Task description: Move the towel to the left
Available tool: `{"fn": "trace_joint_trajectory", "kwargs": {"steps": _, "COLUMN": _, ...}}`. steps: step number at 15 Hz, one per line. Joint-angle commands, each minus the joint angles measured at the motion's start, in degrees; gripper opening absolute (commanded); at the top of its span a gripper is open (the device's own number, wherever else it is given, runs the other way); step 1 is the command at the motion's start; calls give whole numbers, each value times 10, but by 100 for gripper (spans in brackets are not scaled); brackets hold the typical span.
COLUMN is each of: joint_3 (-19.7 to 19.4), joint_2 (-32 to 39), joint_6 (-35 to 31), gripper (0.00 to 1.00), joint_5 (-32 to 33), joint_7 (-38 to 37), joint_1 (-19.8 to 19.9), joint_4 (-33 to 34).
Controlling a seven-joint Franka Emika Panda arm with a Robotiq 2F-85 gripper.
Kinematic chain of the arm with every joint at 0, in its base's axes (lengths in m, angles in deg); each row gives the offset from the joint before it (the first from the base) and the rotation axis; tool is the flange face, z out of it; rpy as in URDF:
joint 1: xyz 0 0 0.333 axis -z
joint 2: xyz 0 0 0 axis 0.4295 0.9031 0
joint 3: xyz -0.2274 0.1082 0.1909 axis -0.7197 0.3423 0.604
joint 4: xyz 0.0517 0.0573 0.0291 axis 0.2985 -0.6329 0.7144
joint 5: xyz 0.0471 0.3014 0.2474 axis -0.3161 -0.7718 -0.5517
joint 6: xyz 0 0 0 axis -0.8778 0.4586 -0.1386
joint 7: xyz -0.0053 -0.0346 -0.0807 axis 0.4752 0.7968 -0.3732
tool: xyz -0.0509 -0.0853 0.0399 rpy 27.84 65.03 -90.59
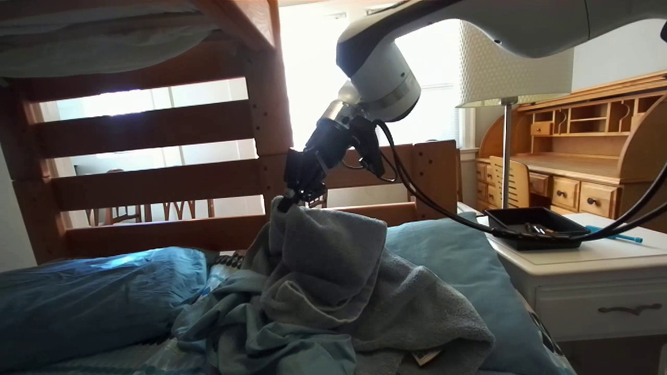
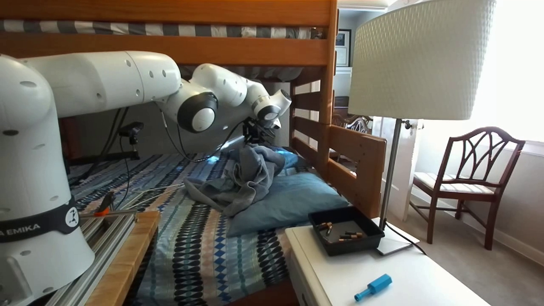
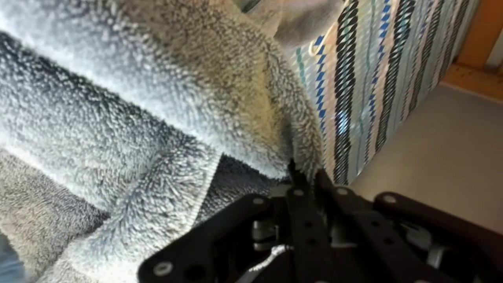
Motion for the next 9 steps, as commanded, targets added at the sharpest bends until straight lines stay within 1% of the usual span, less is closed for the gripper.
{"fn": "trace_joint_trajectory", "kwargs": {"steps": 1, "joint_3": 19, "joint_2": 24, "joint_6": 78, "gripper": 2, "joint_5": -9, "joint_7": 60, "joint_1": -31, "joint_4": 56}}
{"fn": "trace_joint_trajectory", "kwargs": {"steps": 3, "joint_3": 26, "joint_2": 3, "joint_6": 102, "gripper": 2, "joint_5": -15, "joint_7": 95, "joint_1": -30, "joint_4": 12}}
{"fn": "trace_joint_trajectory", "kwargs": {"steps": 4, "joint_3": 28, "joint_2": 8, "joint_6": 127, "gripper": 32, "joint_5": -16, "joint_7": 108, "joint_1": -35, "joint_4": 18}}
{"fn": "trace_joint_trajectory", "kwargs": {"steps": 5, "joint_3": 29, "joint_2": 13, "joint_6": 153, "gripper": 34, "joint_5": -15, "joint_7": 121, "joint_1": -39, "joint_4": 27}}
{"fn": "trace_joint_trajectory", "kwargs": {"steps": 6, "joint_3": 30, "joint_2": 13, "joint_6": 181, "gripper": 40, "joint_5": -16, "joint_7": 135, "joint_1": -39, "joint_4": 28}}
{"fn": "trace_joint_trajectory", "kwargs": {"steps": 7, "joint_3": 27, "joint_2": 13, "joint_6": 195, "gripper": 47, "joint_5": -15, "joint_7": 141, "joint_1": -40, "joint_4": 30}}
{"fn": "trace_joint_trajectory", "kwargs": {"steps": 9, "joint_3": 18, "joint_2": 13, "joint_6": 197, "gripper": 59, "joint_5": -15, "joint_7": 132, "joint_1": -33, "joint_4": 35}}
